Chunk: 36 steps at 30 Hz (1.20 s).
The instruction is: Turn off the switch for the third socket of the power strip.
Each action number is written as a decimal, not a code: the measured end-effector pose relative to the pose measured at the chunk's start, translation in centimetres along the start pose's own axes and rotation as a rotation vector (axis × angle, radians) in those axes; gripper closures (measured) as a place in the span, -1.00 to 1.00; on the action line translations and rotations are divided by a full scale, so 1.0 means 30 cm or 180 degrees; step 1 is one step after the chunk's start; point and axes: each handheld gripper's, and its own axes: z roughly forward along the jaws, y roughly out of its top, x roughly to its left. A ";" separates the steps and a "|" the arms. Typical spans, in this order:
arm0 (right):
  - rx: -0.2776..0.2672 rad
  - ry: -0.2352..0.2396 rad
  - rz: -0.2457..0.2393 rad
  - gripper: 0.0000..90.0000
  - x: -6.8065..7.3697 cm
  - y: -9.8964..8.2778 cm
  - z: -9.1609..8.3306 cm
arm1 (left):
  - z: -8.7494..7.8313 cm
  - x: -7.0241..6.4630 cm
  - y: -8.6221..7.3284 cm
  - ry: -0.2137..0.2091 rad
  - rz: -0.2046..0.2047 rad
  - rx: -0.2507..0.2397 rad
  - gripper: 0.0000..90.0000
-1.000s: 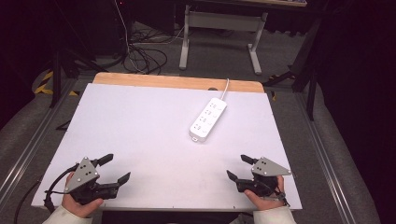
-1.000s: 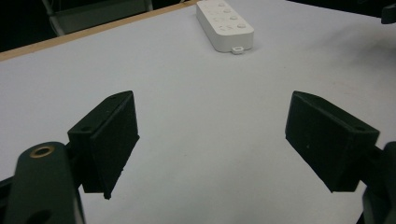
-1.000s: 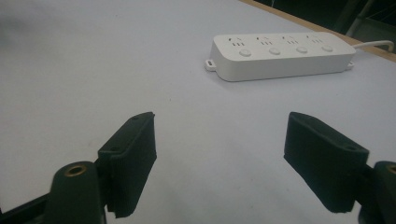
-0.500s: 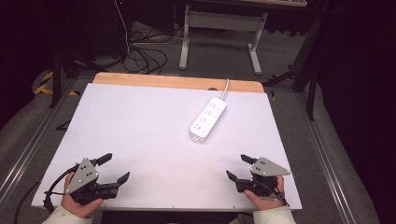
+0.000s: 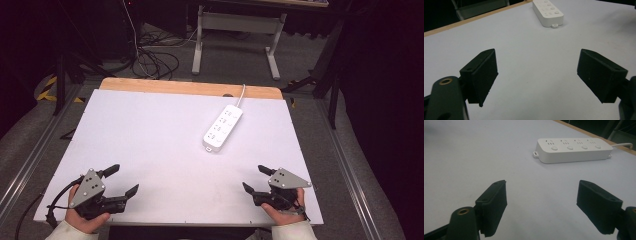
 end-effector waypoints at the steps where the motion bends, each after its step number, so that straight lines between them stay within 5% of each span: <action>1: 0.0009 0.0003 -0.0007 -0.45 -0.001 0.004 -0.001 | 0.000 0.000 0.000 0.0001 -0.0003 -0.0001 -0.62; 21: 0.0139 0.0098 0.0008 -0.37 -0.039 0.141 0.024 | -0.002 -0.001 0.000 0.0032 0.0016 0.0001 -0.62; 36: 0.0194 0.0024 0.0004 -0.36 -0.088 0.220 0.038 | -0.001 -0.004 0.000 0.0045 0.0024 0.0012 -0.61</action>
